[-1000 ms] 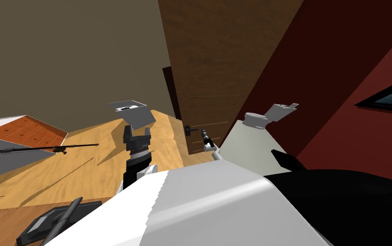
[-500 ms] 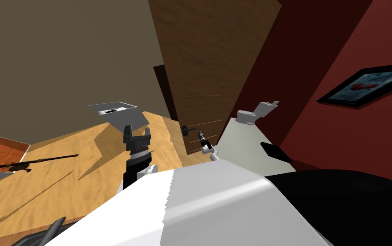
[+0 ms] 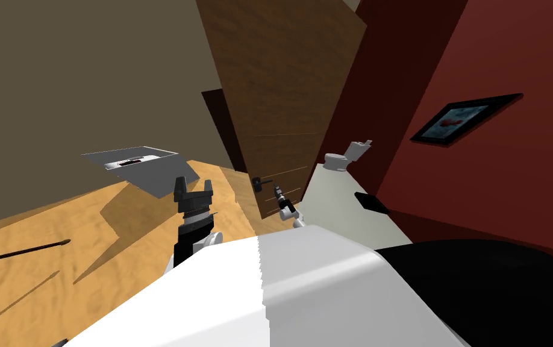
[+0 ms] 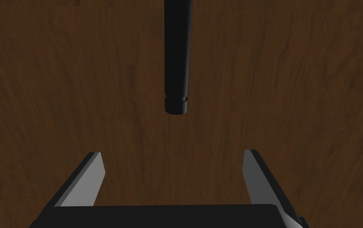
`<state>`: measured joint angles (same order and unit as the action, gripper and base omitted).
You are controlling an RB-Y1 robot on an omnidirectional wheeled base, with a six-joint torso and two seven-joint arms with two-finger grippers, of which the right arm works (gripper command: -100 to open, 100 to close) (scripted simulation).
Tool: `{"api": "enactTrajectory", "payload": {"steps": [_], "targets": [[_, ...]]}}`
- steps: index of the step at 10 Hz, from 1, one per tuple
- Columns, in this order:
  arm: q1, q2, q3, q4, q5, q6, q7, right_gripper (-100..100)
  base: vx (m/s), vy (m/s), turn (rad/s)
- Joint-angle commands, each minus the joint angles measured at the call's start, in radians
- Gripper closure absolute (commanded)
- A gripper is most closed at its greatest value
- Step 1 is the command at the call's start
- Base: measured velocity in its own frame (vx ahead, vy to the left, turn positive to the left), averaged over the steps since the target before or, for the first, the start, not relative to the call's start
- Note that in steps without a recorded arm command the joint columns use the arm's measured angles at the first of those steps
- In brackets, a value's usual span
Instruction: Push the door open
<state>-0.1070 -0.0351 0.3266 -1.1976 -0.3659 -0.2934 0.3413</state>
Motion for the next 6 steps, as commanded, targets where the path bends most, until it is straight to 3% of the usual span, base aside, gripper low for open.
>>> {"api": "enactTrajectory", "payload": {"steps": [1, 2, 6], "targets": [[-0.013, 0.004, 0.016, 0.028, -0.01, -0.017, 0.005, -100, -0.015, 0.032, -0.039], [-0.007, 0.015, 0.058, 0.021, -0.038, -0.017, 0.029, -100, -0.032, 0.036, -0.211], [0.004, 0.042, 0.142, 0.006, -0.093, -0.018, 0.077, -100, -0.047, 0.059, -0.21]]}}
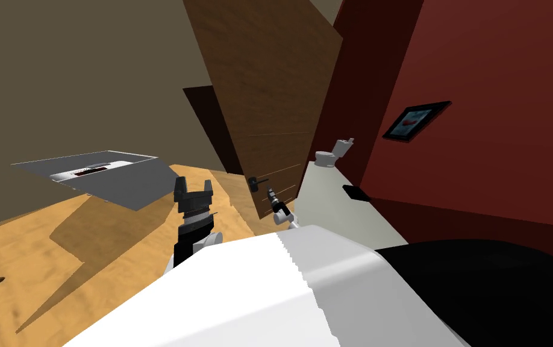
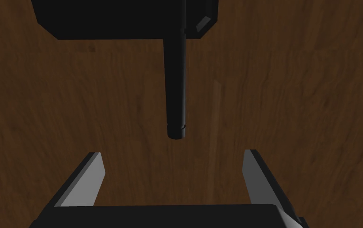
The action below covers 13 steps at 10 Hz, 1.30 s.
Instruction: Push the door open
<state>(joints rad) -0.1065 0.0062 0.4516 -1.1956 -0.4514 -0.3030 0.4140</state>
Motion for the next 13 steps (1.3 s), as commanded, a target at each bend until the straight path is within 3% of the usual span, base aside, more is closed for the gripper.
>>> {"api": "enactTrajectory", "payload": {"steps": [1, 2, 3, 4, 7, 9, 12, 13], "targets": [[0.006, 0.006, 0.03, 0.002, -0.016, -0.008, 0.012, -100, -0.04, 0.048, -0.112], [0.008, 0.014, 0.049, -0.001, -0.028, -0.008, 0.023, -100, -0.045, 0.049, -0.128], [0.009, 0.005, 0.038, -0.004, -0.021, -0.006, 0.015, -100, -0.022, 0.026, -0.025], [0.007, -0.021, 0.039, 0.0, -0.021, -0.008, 0.018, -100, 0.091, 0.028, -0.001], [0.002, -0.036, 0.035, 0.007, -0.018, -0.008, 0.021, -100, 0.204, 0.04, -0.002], [-0.003, -0.016, 0.031, 0.015, -0.015, -0.008, 0.025, -100, 0.218, 0.123, 0.004], [-0.006, 0.034, 0.029, 0.021, -0.012, -0.009, 0.028, -100, 0.143, 0.12, 0.004], [-0.011, 0.024, 0.028, 0.024, -0.013, -0.009, 0.026, -100, 0.036, 0.05, -0.003]]}}
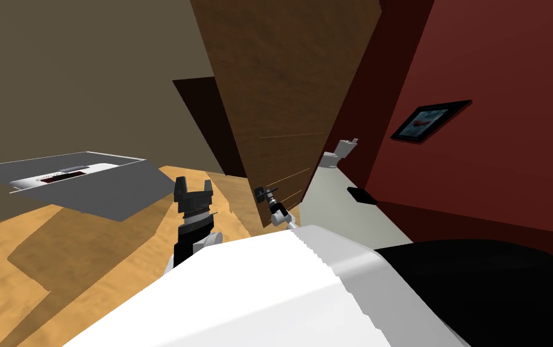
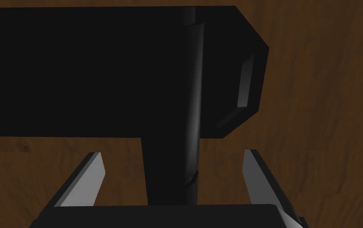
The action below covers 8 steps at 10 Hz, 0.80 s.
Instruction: Push the door open
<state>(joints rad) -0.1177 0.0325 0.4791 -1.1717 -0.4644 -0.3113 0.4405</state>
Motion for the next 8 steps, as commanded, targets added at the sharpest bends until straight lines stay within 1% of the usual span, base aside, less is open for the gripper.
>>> {"api": "enactTrajectory", "payload": {"steps": [1, 6, 7, 8], "targets": [[0.0, -0.002, 0.0, 0.0, 0.0, -0.001, -0.001, 100, 0.0, 0.0, 0.0], [0.0, -0.002, 0.0, 0.0, 0.0, -0.001, -0.001, 100, -0.009, -0.009, 0.004], [0.0, -0.031, -0.016, 0.005, -0.002, 0.0, 0.0, 100, 0.061, 0.071, -0.041], [-0.002, -0.044, -0.028, 0.007, -0.003, -0.002, 0.001, 100, 0.15, 0.139, -0.084]]}}
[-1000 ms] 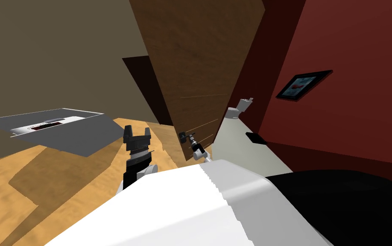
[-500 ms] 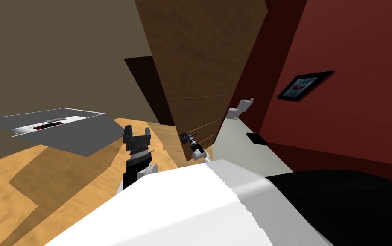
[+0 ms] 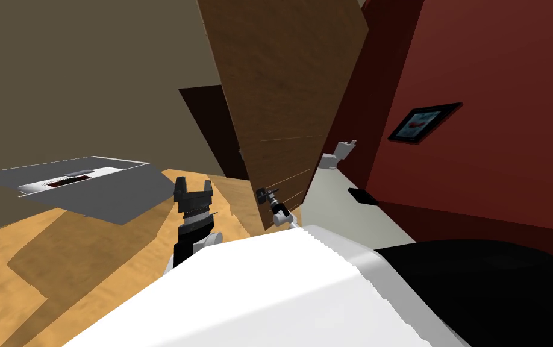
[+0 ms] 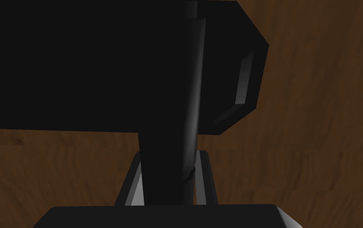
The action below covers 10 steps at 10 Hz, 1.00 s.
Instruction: Push the door open
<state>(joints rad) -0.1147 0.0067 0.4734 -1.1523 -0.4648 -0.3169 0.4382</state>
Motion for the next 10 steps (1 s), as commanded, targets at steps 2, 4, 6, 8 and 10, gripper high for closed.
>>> {"api": "enactTrajectory", "payload": {"steps": [2, 4, 6, 8, 10], "targets": [[-0.007, -0.029, -0.044, -0.009, -0.004, 0.002, 0.005, 100, 0.11, 0.16, -0.076], [-0.01, -0.028, -0.067, -0.006, -0.006, -0.001, 0.007, 100, 0.125, 0.173, -0.084], [-0.014, -0.008, -0.095, -0.002, -0.009, -0.004, 0.009, 100, 0.175, 0.169, -0.091], [-0.017, 0.028, -0.119, 0.002, -0.011, -0.006, 0.011, 100, 0.119, 0.176, -0.098], [-0.019, -0.01, -0.132, 0.0, -0.014, -0.008, 0.011, 100, 0.075, 0.095, -0.034]]}}
